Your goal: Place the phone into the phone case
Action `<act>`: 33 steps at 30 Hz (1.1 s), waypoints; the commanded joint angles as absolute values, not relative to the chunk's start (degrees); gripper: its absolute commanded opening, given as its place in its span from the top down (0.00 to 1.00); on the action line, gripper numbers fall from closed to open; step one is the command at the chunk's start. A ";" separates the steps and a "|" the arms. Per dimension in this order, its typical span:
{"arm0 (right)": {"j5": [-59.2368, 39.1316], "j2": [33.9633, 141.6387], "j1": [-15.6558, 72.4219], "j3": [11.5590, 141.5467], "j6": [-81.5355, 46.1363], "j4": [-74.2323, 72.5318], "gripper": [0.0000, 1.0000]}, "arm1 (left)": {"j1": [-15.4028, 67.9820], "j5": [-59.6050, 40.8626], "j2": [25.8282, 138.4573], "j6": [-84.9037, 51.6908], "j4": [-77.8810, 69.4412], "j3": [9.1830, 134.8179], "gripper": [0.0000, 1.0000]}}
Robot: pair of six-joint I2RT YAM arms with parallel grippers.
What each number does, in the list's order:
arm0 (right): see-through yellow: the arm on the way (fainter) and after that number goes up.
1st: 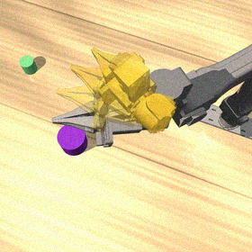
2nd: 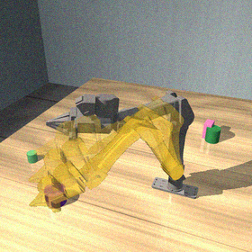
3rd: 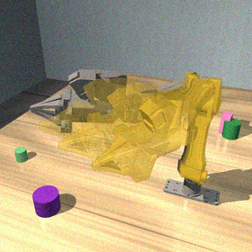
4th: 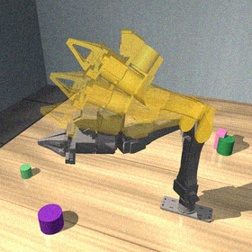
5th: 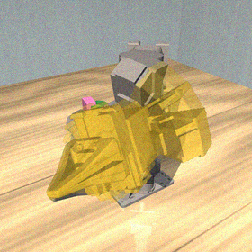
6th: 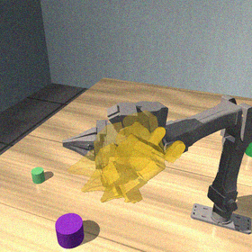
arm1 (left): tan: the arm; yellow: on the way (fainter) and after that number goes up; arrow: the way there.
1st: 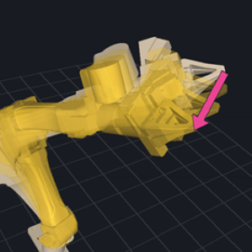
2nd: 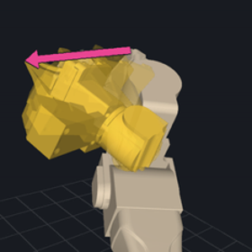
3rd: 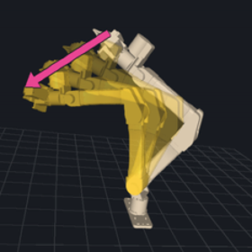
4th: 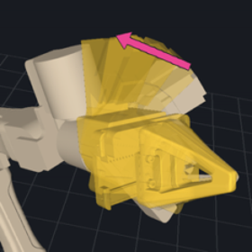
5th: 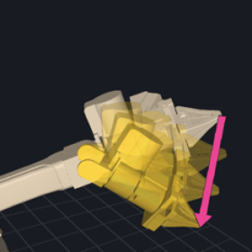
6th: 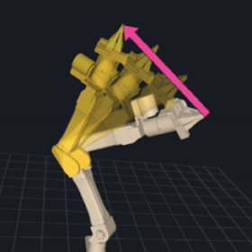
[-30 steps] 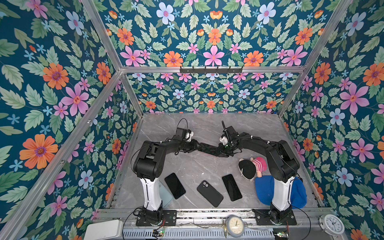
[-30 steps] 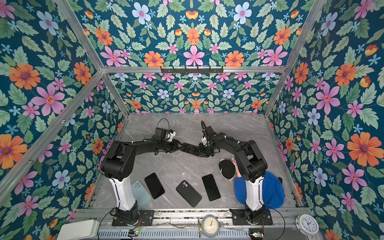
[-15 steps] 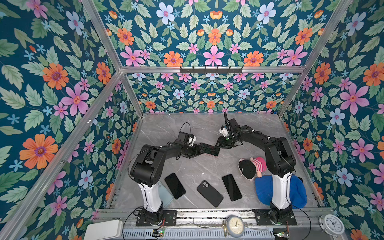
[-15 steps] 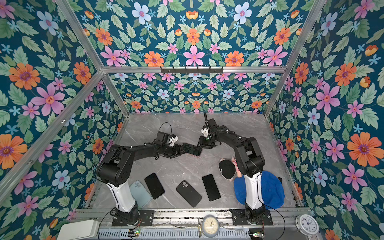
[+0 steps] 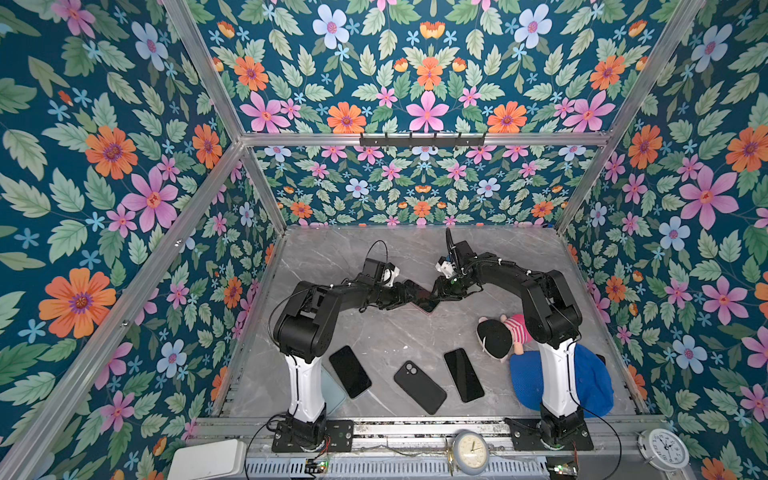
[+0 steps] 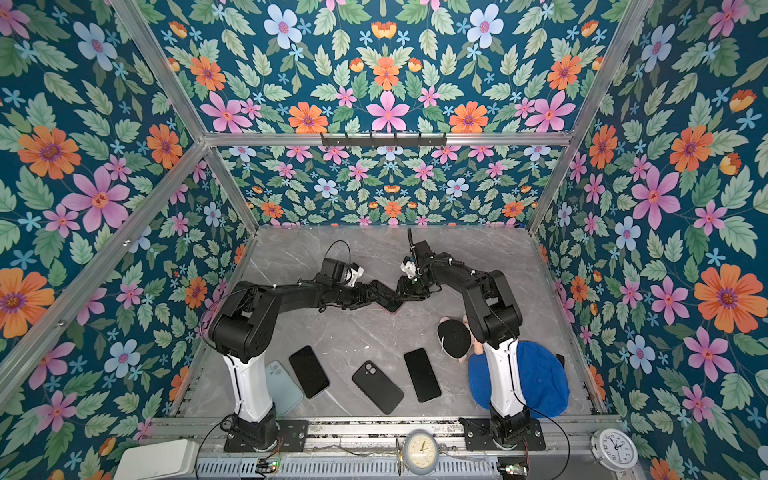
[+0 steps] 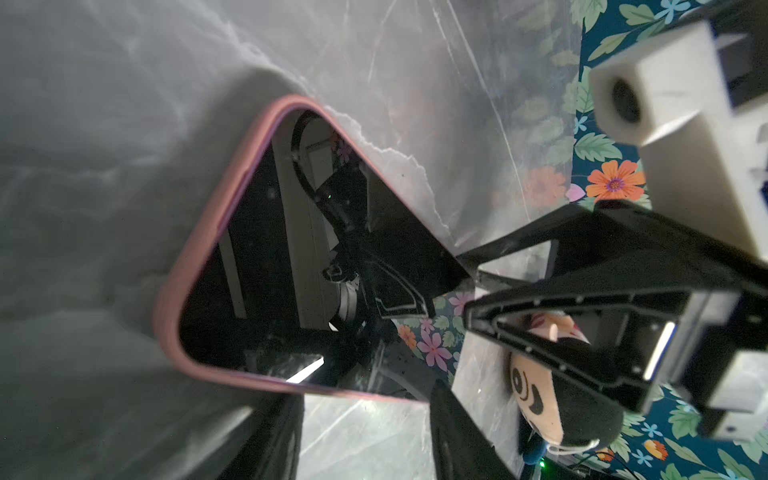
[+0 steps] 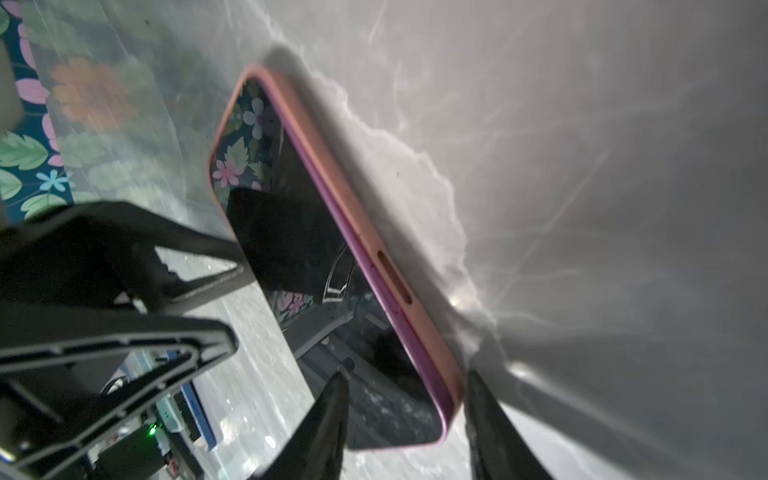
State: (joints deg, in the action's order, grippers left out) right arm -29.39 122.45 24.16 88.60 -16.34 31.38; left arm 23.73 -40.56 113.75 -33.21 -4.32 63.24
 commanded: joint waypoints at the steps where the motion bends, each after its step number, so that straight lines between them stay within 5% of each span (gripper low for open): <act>1: -32.20 121.34 24.93 87.62 -16.26 31.71 0.57 | 23.77 -40.15 114.99 -32.96 -2.86 64.38 0.52; 10: -34.10 119.18 27.13 84.17 -19.12 29.17 0.63 | 23.83 -40.09 115.71 -32.12 -0.71 66.40 0.65; 25: -30.67 116.21 27.64 78.29 -26.43 24.30 0.61 | 26.67 -37.32 108.37 -31.44 13.37 63.32 0.63; 33: -32.17 116.98 27.77 78.20 -27.13 22.70 0.60 | 27.77 -35.60 110.63 -31.13 15.00 65.17 0.73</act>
State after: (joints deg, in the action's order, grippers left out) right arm -31.48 116.84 27.57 78.26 -26.63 23.77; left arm 27.77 -36.91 110.15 -31.53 13.04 64.60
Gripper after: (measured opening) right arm 0.396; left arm 0.279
